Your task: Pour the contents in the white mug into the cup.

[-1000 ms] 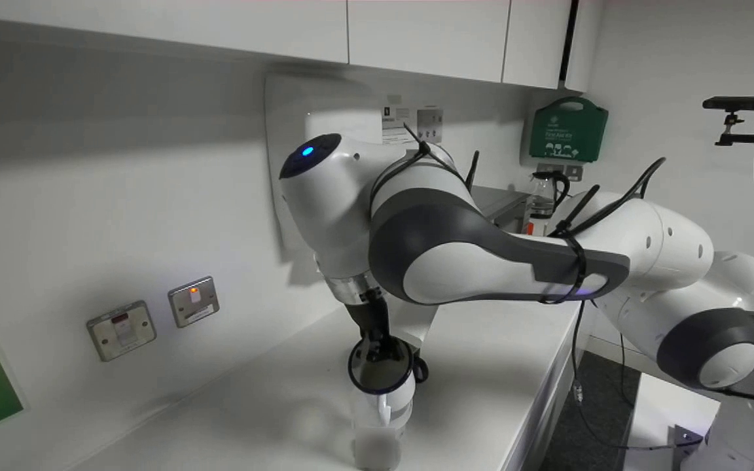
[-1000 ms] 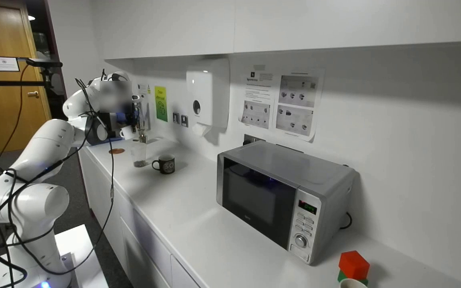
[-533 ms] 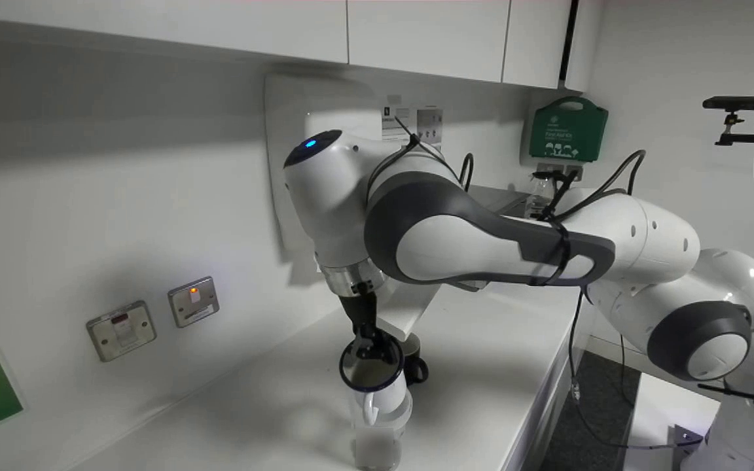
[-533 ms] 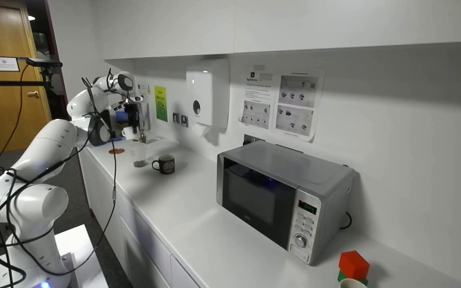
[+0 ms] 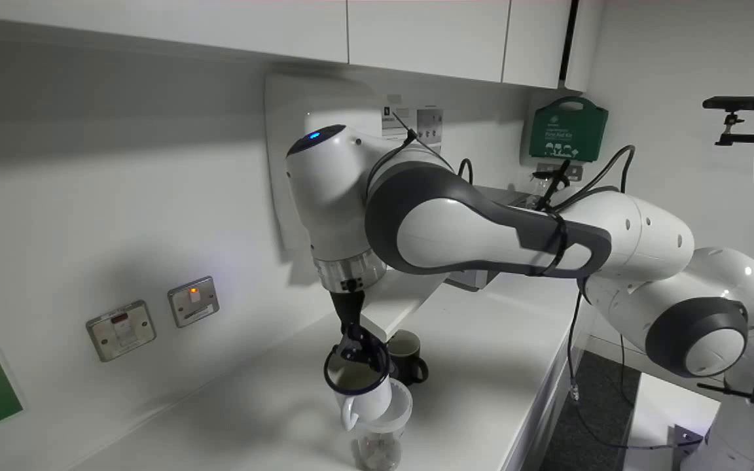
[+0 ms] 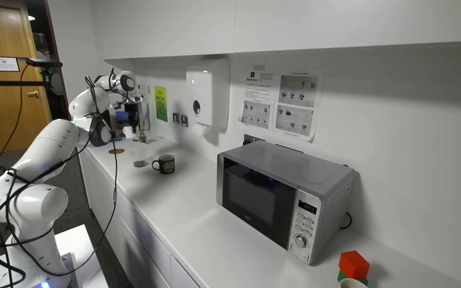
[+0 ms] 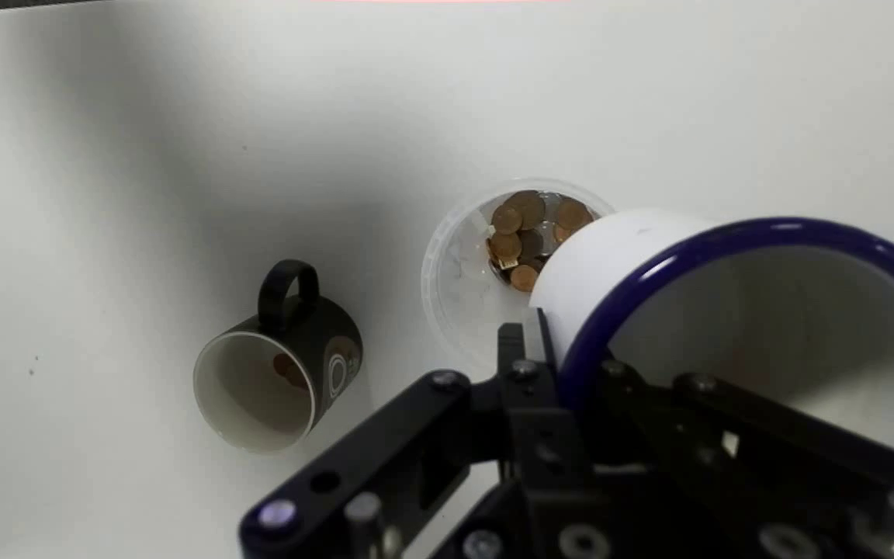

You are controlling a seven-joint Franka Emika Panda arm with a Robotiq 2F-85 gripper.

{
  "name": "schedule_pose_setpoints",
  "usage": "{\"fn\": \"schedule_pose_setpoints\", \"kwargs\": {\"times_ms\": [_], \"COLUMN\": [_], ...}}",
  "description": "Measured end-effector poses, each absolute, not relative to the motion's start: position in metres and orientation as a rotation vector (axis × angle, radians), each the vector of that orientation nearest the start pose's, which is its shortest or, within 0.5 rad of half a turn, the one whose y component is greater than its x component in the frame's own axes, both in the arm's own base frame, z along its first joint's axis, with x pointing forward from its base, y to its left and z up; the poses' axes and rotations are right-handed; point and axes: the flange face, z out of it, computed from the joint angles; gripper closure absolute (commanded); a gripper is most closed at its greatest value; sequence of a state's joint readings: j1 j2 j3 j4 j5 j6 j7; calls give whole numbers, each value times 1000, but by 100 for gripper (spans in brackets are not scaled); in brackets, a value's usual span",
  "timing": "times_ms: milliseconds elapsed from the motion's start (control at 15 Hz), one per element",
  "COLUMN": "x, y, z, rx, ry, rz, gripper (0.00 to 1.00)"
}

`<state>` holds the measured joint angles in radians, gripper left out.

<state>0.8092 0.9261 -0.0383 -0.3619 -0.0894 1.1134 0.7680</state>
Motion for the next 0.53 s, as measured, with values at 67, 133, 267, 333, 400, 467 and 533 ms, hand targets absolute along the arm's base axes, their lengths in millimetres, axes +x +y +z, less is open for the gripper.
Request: {"fn": "schedule_pose_setpoints", "kwargs": {"times_ms": [67, 133, 267, 333, 400, 467, 533], "x": [511, 511, 513, 514, 516, 517, 518], "y": [503, 504, 506, 507, 508, 508, 508], "z": [524, 524, 526, 527, 528, 528, 529], "rx": [-3334, -3325, -3305, -3296, -3287, -3277, -3266], "ry": [51, 73, 119, 141, 169, 201, 236], "rz": [69, 62, 32, 18, 3, -13, -27], "gripper": [99, 99, 99, 99, 99, 99, 99]}}
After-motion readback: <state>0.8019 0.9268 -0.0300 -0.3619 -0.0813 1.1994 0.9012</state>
